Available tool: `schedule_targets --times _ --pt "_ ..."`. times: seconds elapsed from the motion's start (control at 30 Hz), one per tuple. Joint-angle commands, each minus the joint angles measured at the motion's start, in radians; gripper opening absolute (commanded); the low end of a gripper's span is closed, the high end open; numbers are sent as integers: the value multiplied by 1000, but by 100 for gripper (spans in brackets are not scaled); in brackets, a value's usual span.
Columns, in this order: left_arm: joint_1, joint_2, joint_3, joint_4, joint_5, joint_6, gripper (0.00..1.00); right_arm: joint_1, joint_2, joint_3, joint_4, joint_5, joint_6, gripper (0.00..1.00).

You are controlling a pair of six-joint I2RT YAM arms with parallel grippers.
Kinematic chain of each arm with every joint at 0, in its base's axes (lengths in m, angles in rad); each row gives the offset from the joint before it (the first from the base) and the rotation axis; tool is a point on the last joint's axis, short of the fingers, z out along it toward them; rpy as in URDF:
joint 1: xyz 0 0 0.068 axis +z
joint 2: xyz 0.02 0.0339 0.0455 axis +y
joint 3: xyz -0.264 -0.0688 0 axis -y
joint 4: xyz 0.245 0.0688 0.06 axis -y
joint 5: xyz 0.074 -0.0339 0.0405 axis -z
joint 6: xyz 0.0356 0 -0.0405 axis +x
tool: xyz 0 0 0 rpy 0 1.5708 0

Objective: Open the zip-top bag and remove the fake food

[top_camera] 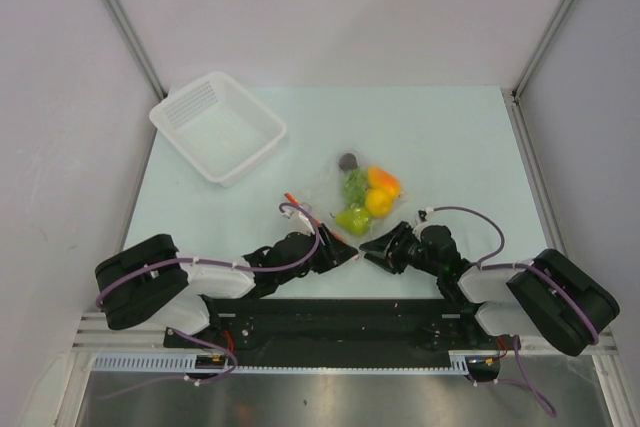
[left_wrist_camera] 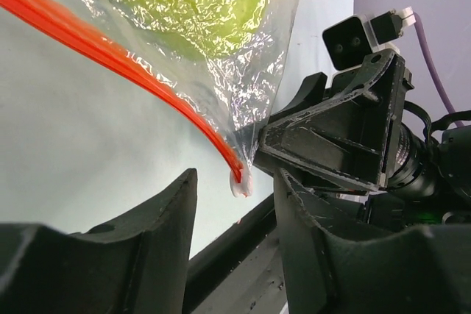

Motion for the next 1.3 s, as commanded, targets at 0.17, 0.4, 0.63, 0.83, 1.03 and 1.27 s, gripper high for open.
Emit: schedule_targets --times 0.17,0.4,0.63,0.83,1.03,1.27 --pt "-6 -3 -12 13 -15 -19 43 44 148 30 211 31 38 38" --pt "-4 -20 -13 -2 -13 -4 42 50 286 72 383 -15 80 12" --pt "-4 -3 -13 0 -8 -12 38 63 254 65 368 -5 72 0" --pt "9 6 2 13 -1 -6 32 72 232 75 305 -5 29 0" --pt "20 -15 36 -62 -15 19 25 76 170 76 209 15 -9 0" --pt "23 6 44 -45 1 13 6 79 114 98 120 34 -30 0"
